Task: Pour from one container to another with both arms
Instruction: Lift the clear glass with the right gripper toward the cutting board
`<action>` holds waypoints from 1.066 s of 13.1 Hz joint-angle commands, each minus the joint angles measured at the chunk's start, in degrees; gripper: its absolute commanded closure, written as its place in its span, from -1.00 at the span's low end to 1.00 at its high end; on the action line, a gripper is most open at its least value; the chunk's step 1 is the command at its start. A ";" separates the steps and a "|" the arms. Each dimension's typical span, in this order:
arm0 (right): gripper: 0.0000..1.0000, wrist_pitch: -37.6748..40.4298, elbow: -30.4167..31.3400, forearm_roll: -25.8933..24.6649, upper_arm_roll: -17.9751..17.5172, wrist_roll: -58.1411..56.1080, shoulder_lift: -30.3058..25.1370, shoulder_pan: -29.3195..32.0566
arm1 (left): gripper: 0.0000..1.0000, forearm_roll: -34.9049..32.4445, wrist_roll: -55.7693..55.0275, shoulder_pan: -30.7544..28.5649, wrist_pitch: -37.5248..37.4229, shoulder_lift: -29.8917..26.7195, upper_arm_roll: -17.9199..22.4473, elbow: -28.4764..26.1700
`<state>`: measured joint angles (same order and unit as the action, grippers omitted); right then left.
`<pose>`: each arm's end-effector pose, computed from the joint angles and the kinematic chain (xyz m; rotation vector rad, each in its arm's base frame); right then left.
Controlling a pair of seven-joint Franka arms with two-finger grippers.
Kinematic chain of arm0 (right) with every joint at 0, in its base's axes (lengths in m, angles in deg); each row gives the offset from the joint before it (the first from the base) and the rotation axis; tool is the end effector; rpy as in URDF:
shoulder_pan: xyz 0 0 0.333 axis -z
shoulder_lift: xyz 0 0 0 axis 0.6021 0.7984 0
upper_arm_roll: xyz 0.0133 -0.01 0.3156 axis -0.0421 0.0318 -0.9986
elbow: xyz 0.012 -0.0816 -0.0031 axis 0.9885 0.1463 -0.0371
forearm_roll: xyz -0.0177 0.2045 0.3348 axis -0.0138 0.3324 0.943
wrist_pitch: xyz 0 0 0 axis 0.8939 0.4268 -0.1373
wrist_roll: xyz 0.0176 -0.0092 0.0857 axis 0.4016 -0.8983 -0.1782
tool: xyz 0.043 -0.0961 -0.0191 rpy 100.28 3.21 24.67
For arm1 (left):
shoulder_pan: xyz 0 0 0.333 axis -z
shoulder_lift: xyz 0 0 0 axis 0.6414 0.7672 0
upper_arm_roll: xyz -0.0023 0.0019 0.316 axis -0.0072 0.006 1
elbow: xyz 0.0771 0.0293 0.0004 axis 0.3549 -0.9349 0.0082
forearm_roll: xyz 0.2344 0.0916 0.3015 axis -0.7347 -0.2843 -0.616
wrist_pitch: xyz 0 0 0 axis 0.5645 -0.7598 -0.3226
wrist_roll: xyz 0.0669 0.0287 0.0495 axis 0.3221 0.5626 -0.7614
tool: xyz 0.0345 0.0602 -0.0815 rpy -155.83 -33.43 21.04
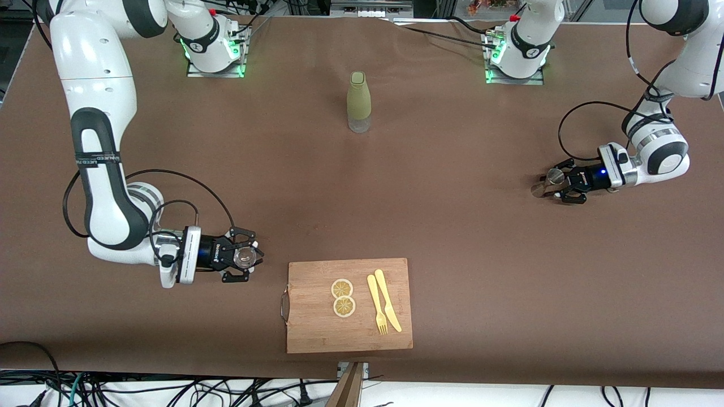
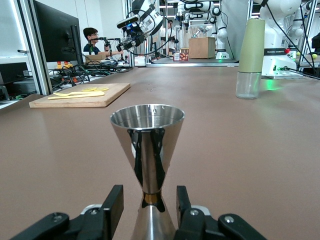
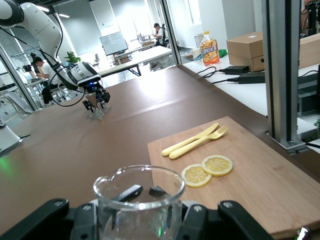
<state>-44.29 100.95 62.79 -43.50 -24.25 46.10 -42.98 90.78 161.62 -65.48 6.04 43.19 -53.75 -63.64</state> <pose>0.7160 0.1419 0.2203 -1.6126 -1.1578 -0.8844 0.4568 0.1847 0.0766 1.5028 -1.3381 1.1909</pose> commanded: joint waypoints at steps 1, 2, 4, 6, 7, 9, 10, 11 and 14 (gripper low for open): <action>0.82 -0.06 1.12 1.06 -1.10 1.04 -1.23 -0.10 | 0.03 0.17 21.25 -0.09 -1.45 0.85 0.89 -0.93; 0.82 -0.06 1.12 1.06 -1.10 1.13 -1.23 -0.10 | 0.42 0.17 22.47 -0.09 -1.45 0.77 0.89 -0.93; 0.82 -0.06 1.04 1.06 -1.19 1.21 -1.23 -0.02 | 0.41 0.17 23.36 0.00 -1.45 0.77 0.89 -0.93; 0.82 -0.06 1.04 1.06 -1.19 1.21 -1.23 -0.01 | 0.38 0.17 23.36 0.09 -1.45 0.77 0.89 -0.93; 0.82 0.02 1.04 1.06 -1.19 1.21 -1.23 -0.01 | 0.38 0.17 23.36 0.09 -1.45 0.77 0.89 -0.93; 0.82 0.02 1.04 1.06 -1.19 1.21 -1.23 -0.01 | 0.45 0.17 23.36 0.27 -1.45 0.68 0.80 -0.93; 0.82 0.03 1.04 1.06 -1.28 1.21 -1.23 -0.10 | 0.48 0.17 23.36 0.35 -1.54 0.68 0.88 -1.02; 0.82 0.03 1.04 1.06 -1.28 1.21 -1.23 -0.10 | 0.59 0.17 23.45 0.35 -1.89 0.68 0.89 -1.02; 0.82 0.11 1.30 1.06 -2.77 1.21 -1.23 -0.10 | 1.00 0.17 23.71 0.35 -2.85 0.59 0.89 -1.02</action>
<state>-44.24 100.95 62.81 -44.90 -23.50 46.10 -43.29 90.77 162.45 -65.23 5.21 43.18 -53.85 -63.32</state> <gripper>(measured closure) 0.846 0.771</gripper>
